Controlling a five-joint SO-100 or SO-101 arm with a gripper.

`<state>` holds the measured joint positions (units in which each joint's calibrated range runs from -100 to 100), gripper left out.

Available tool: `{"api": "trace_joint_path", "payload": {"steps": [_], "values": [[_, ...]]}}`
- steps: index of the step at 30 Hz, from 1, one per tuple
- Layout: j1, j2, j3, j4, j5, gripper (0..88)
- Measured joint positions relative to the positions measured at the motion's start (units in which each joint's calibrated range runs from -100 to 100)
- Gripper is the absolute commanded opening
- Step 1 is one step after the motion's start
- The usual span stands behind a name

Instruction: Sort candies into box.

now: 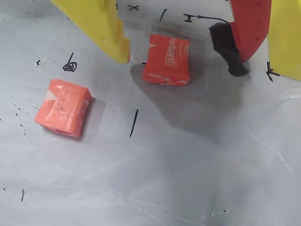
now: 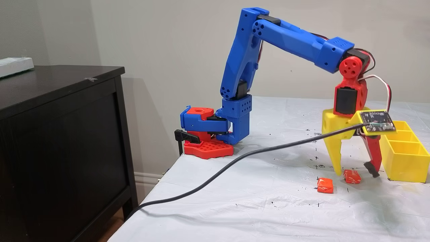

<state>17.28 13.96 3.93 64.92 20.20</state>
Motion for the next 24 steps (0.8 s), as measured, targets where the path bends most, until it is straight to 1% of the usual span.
{"api": "trace_joint_path", "payload": {"steps": [8, 9, 11, 12, 13, 17, 21, 24], "values": [[0.0, 1.69, -0.17, -0.63, 0.0, 24.9], [0.0, 2.2, -0.17, -0.79, 0.0, 23.6], [0.0, 2.96, -0.68, -0.79, 0.0, 18.2], [0.0, 3.38, -0.94, -0.71, 0.0, 12.0], [0.0, 3.72, -1.11, -0.71, -0.1, 8.9], [-0.08, 4.15, -1.37, -1.27, -0.83, 6.5], [-0.23, 4.15, -1.37, -2.14, -1.12, 0.2], [-0.31, 2.62, 0.34, -3.41, -1.27, 0.2]]}}
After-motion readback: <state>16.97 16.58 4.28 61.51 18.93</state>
